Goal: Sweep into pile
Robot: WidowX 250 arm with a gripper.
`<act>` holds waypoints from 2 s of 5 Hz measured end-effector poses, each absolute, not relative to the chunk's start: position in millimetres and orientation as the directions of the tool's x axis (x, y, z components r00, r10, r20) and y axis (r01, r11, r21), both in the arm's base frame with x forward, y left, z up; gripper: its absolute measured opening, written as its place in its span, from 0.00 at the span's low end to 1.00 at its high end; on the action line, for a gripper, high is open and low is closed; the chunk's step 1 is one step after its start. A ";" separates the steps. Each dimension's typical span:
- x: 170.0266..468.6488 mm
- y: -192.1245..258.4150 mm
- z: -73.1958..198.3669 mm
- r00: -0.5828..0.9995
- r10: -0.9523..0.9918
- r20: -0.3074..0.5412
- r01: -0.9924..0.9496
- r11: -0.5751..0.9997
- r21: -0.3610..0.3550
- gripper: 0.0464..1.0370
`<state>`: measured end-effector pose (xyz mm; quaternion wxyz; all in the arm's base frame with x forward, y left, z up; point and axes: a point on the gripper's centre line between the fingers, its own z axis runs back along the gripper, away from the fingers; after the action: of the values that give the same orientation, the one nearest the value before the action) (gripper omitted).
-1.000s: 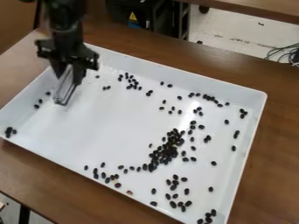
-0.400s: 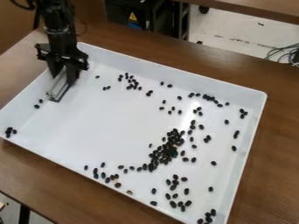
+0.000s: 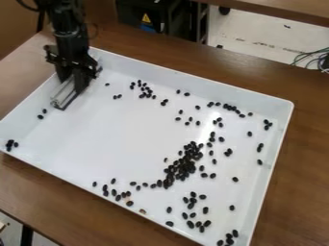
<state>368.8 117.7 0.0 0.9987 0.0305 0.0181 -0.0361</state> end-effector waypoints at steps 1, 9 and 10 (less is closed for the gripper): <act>368.5 86.9 -3.6 0.973 -0.221 -0.058 0.224 0.974 0.038 0.31; 308.6 -116.8 22.6 0.801 -0.595 -0.074 0.593 0.804 -0.041 0.31; 309.5 -99.8 39.6 0.829 -0.557 -0.039 0.557 0.830 -0.013 0.31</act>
<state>309.5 -99.8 39.6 0.9564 -0.0003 0.0207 -0.2913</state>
